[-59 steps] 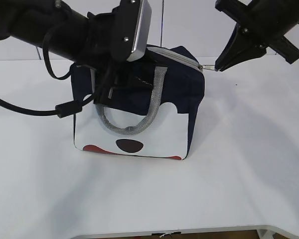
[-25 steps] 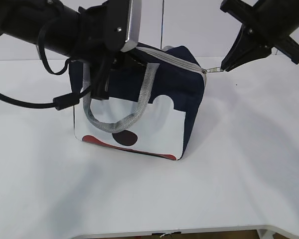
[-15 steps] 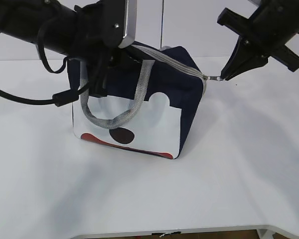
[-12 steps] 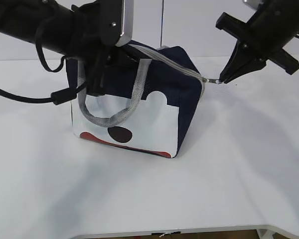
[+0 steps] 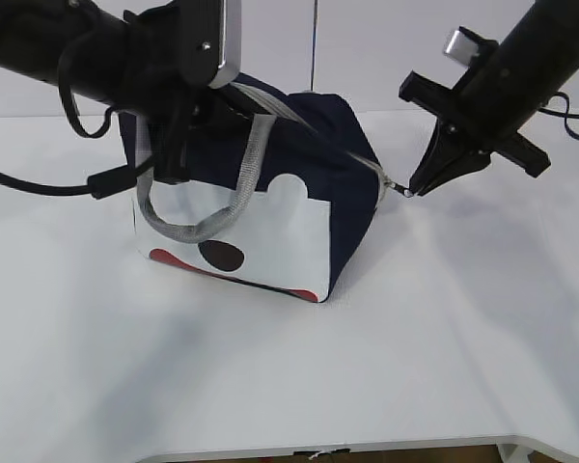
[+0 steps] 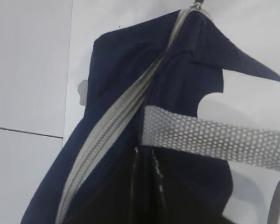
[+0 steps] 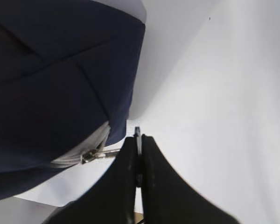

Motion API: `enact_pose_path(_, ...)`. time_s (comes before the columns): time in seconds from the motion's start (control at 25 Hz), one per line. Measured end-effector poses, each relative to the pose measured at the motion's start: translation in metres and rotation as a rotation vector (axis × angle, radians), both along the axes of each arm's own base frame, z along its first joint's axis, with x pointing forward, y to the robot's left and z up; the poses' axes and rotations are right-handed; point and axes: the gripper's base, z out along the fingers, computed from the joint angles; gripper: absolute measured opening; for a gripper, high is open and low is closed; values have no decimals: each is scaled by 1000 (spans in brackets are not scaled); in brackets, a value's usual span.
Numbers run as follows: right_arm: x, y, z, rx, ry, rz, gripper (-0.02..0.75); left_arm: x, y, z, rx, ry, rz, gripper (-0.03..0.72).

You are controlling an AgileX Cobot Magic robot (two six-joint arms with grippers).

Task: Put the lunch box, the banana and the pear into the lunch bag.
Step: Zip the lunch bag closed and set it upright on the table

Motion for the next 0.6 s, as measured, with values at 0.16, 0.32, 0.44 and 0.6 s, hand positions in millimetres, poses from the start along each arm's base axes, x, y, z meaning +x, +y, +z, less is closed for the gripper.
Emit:
enact_pose_path(0.16,5,1,-15,14,27,22,18,1,2,0,4,-3,7,-11)
enact_pose_path(0.32,10,3,-28,24,48,44,18,2,3,0,7,-5,8,-12)
enact_pose_path(0.44,12,4,-34,30,49,65,18,2,3,0,7,-5,8,-12)
enact_pose_path(0.6,16,6,-40,44,29,81,18,2,3,0,8,-7,10,-12)
